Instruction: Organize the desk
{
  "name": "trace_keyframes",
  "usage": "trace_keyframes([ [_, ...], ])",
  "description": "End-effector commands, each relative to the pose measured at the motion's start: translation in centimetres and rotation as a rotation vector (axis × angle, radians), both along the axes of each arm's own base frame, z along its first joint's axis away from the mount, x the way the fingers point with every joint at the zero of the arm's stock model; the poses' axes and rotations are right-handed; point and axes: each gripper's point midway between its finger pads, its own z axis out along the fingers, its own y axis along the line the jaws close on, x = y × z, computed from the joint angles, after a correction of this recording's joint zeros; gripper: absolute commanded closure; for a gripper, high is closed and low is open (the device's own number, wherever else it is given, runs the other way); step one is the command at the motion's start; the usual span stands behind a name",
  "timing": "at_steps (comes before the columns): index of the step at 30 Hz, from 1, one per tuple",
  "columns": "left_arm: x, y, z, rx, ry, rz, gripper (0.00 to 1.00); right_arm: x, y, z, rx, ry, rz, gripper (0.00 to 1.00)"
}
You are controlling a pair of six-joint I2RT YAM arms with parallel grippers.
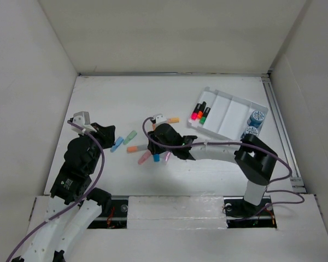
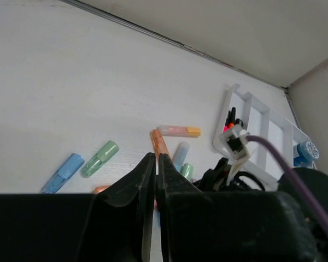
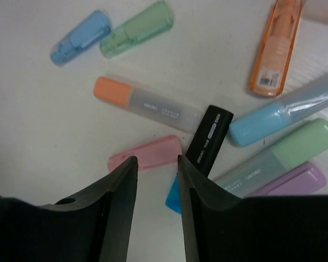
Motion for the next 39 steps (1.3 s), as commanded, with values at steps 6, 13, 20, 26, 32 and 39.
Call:
trace_keyframes([
  [6, 0.4, -0.7, 0.5, 0.001, -0.029, -0.029, 0.86, 1.3, -1.4, -2.3, -0.173, -0.042, -0.111, 0.57],
  [13, 0.4, -0.7, 0.6, 0.002, -0.031, -0.034, 0.85, 1.4, -1.0, -5.0, -0.250, -0.006, -0.097, 0.53],
  [20, 0.5, -0.9, 0.4, 0.004, -0.028, -0.042, 0.85, 1.9, -0.7, -6.1, -0.280, 0.003, -0.105, 0.50],
  [26, 0.5, -0.9, 0.5, 0.002, -0.032, -0.043, 0.85, 1.9, -1.5, -7.3, -0.334, -0.007, -0.140, 0.63],
  [32, 0.5, -0.9, 0.5, 0.003, -0.031, -0.042, 0.85, 2.1, 0.1, -2.5, -0.191, -0.059, -0.111, 0.89],
  [39, 0.4, -0.9, 0.6, 0.002, -0.034, -0.043, 0.85, 4.5, -2.0, 9.9, 0.131, -0.161, -0.127, 0.87],
])
